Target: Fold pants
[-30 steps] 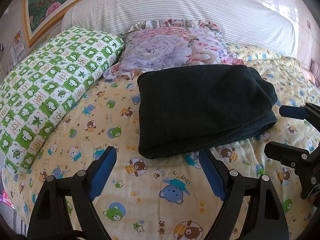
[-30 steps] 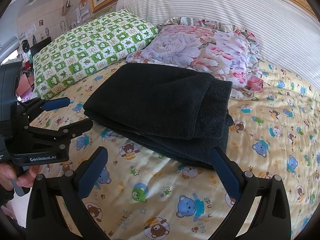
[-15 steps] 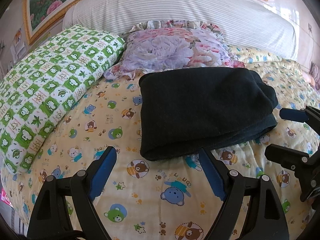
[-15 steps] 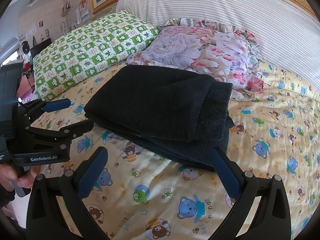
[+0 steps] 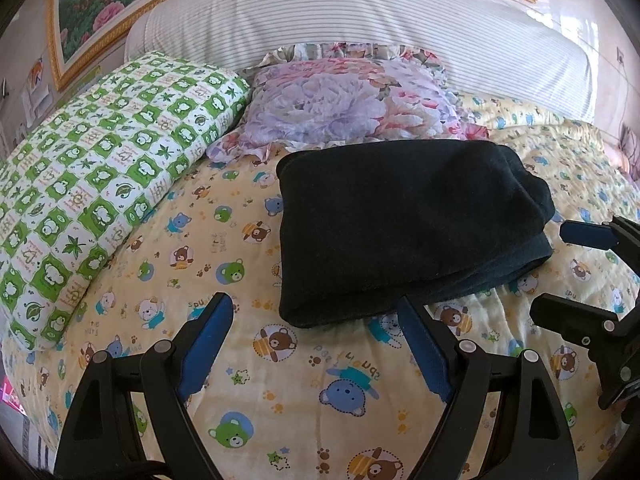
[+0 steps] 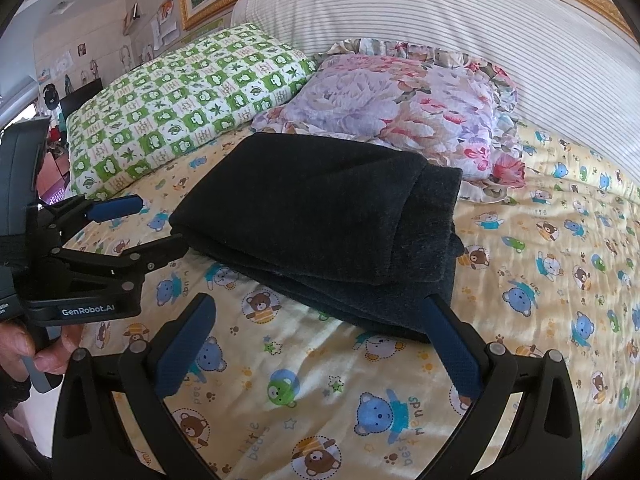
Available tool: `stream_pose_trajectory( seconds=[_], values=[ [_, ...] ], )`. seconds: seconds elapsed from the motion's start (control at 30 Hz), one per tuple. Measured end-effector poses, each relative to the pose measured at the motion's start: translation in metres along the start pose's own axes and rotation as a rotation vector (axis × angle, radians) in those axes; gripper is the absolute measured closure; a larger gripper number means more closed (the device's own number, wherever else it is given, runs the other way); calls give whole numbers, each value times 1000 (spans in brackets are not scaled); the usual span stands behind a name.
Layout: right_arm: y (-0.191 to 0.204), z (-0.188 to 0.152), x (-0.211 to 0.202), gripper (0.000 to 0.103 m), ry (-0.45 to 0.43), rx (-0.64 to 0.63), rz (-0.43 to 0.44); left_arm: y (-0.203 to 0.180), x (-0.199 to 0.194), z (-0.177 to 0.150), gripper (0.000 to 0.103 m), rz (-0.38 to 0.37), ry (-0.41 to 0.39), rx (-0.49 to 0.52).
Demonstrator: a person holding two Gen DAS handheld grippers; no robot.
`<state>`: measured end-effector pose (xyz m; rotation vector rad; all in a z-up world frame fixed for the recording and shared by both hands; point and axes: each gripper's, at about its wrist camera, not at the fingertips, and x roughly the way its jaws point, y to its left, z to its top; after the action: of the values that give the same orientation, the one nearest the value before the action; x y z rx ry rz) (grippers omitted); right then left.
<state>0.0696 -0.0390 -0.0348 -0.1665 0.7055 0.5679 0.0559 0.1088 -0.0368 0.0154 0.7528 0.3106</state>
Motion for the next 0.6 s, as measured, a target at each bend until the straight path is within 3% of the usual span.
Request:
stream_pose_trajectory(
  seconds=[0.6],
  values=[
    [-2,12,3,1,-11,3,0,7,9,11,18,-13,12,-34]
  ],
)
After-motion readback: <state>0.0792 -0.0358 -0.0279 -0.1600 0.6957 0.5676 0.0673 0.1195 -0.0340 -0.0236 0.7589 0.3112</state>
